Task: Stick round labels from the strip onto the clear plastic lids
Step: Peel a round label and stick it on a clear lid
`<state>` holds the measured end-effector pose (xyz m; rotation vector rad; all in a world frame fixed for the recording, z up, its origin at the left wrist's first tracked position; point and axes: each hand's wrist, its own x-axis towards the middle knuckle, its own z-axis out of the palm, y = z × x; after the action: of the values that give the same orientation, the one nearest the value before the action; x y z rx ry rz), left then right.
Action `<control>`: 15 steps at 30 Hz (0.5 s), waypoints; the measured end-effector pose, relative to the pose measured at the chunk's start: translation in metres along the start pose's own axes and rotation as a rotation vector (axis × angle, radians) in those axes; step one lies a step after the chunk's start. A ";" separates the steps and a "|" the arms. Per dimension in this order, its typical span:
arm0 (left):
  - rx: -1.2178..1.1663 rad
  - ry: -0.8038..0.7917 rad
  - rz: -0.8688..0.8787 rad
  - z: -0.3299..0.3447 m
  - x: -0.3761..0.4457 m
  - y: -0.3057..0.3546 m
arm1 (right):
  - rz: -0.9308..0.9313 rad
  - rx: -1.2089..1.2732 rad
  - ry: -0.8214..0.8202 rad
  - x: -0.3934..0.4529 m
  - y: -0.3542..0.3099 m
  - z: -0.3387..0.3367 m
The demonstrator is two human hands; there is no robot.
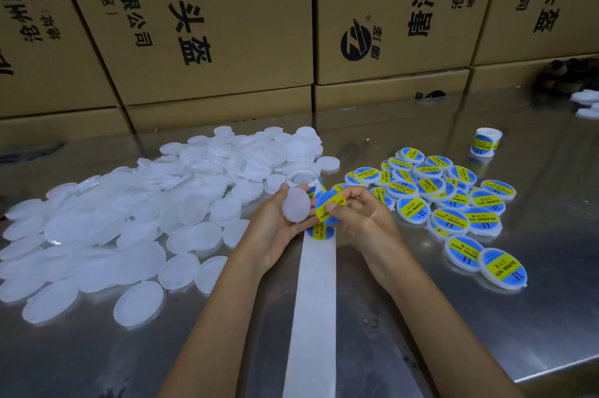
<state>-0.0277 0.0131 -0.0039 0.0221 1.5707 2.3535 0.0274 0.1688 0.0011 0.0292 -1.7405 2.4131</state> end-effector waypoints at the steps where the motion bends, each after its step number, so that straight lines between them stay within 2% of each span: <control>1: -0.016 0.001 0.004 0.001 -0.001 0.001 | -0.002 0.014 0.012 0.001 0.000 0.000; 7: -0.054 -0.076 0.044 0.021 -0.007 0.000 | -0.149 -0.086 0.133 0.002 0.000 0.004; 11: -0.013 -0.149 0.097 0.033 -0.010 -0.006 | -0.211 -0.218 0.137 0.001 0.000 0.007; 15: -0.055 -0.162 0.066 0.033 -0.012 -0.003 | -0.205 -0.229 0.136 0.000 0.000 0.010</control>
<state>-0.0100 0.0407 0.0086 0.2498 1.4494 2.3779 0.0267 0.1595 0.0039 0.0139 -1.8414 2.0145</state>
